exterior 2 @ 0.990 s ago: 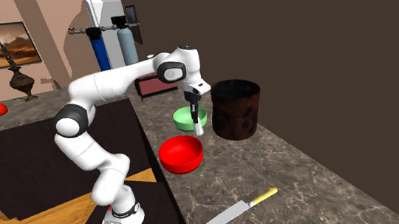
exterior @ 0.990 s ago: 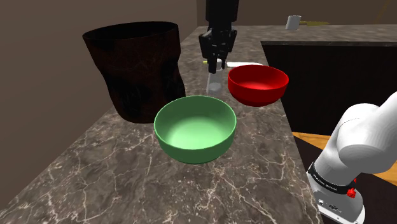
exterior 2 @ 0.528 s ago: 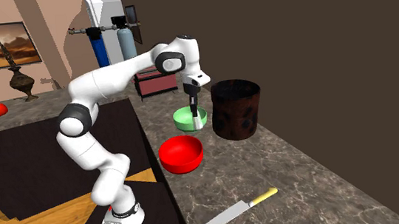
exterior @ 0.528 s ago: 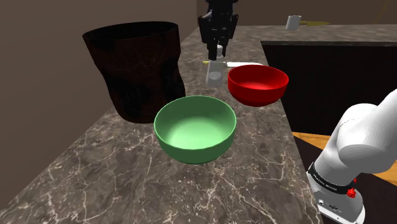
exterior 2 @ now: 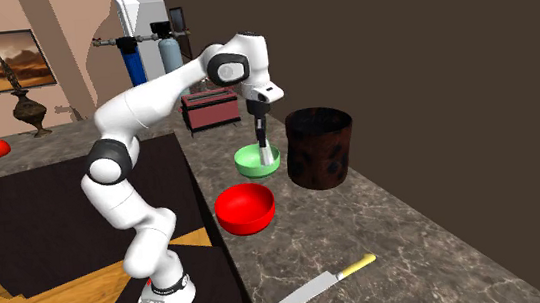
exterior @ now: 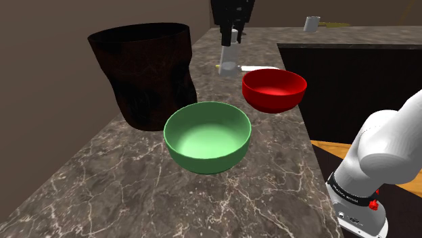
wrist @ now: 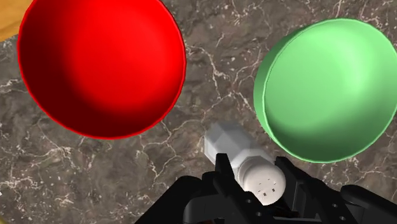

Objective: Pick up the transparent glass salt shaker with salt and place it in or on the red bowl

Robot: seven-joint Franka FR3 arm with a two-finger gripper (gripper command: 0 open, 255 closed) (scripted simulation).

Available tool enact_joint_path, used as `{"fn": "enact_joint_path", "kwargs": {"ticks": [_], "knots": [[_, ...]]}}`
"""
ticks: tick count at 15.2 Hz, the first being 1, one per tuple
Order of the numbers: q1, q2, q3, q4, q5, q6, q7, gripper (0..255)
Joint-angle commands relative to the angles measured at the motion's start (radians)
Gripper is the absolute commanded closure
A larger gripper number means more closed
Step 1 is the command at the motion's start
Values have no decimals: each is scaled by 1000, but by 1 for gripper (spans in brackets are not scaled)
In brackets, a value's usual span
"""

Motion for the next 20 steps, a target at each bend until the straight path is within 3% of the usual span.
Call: {"fn": "enact_joint_path", "kwargs": {"ticks": [1, 9, 17, 20], "knots": [[-1, 22, 2, 53, -5, -32, 6, 255], [-40, -111, -129, -9, -8, -121, -158, 255], [-73, -197, -275, -18, -60, -218, -340, 255], [-74, -232, -275, -95, -61, -175, -344, 255]]}}
